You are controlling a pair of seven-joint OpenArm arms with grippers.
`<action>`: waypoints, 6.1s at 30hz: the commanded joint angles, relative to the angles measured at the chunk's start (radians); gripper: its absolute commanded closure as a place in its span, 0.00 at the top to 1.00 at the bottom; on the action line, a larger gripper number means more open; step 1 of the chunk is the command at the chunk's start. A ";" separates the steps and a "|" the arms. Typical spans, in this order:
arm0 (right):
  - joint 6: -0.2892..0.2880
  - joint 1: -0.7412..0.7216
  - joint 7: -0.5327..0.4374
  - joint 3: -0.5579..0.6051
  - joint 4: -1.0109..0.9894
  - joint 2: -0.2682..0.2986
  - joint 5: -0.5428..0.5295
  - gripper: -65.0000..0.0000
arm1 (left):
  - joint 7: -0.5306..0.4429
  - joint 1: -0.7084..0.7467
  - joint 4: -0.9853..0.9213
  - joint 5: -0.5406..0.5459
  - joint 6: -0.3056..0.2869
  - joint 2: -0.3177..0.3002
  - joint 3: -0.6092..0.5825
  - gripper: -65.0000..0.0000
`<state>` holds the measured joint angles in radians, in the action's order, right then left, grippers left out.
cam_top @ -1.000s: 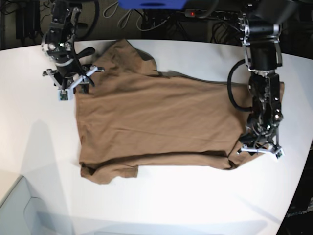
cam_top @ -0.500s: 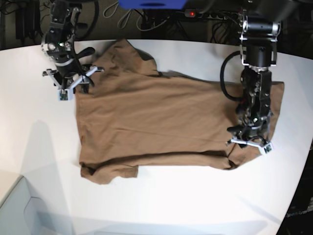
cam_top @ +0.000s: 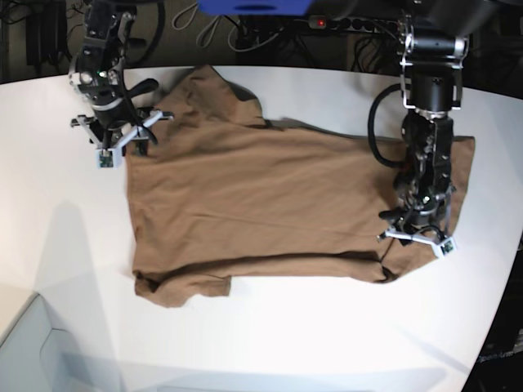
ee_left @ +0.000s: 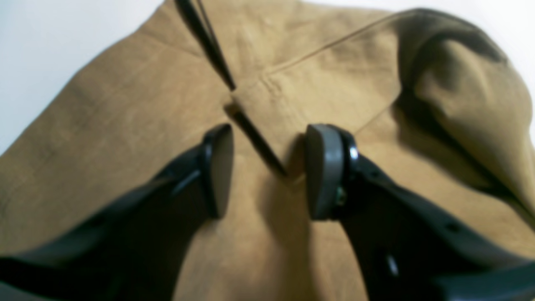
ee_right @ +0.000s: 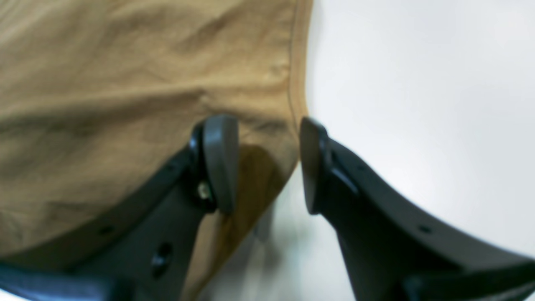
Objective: Layout the t-shirt on the table in an organized manner, then fold the t-shirt properly
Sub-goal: 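Move the left gripper along the shirt side and pinch the hem edge, then hold the hem edge with the left gripper while the right holds the collar, then drag the hem edge outward with the left gripper to flatten the shirt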
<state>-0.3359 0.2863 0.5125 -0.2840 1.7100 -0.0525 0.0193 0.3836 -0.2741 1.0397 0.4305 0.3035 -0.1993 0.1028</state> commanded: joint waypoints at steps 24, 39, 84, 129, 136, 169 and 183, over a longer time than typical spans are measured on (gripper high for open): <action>0.002 0.014 -0.022 -0.001 0.017 0.006 -0.011 0.38 | -0.016 -0.053 0.121 -0.005 0.004 -0.004 0.004 0.00; 0.002 0.014 -0.022 -0.001 0.017 0.006 -0.011 0.38 | -0.027 -0.096 -0.028 -0.009 0.000 -0.025 0.005 0.54; 0.002 0.006 -0.022 -0.001 0.018 0.009 -0.011 0.38 | -0.120 -0.146 -0.092 -0.003 -0.002 -0.025 0.002 0.31; 0.002 -0.025 -0.022 0.001 0.015 0.009 -0.009 0.39 | -0.117 -0.075 -0.123 -0.003 -0.002 -0.022 -0.001 0.35; 0.002 -0.026 -0.022 0.001 0.015 0.009 -0.009 0.39 | -0.119 -0.073 -0.123 -0.003 -0.002 -0.025 0.001 0.41; 0.002 -0.022 -0.022 0.001 0.015 0.007 -0.009 0.39 | -0.119 -0.075 -0.074 -0.003 -0.002 -0.016 0.002 0.00; 0.002 -0.008 -0.022 -0.005 0.018 0.009 -0.008 0.38 | -0.127 -0.371 -0.227 -0.012 -0.002 -0.045 0.001 0.00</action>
<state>-0.3359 0.2790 0.5114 -0.2871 1.7096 -0.0494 0.0196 0.2890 -0.6044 0.7883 0.4278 0.3031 -0.2256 0.1005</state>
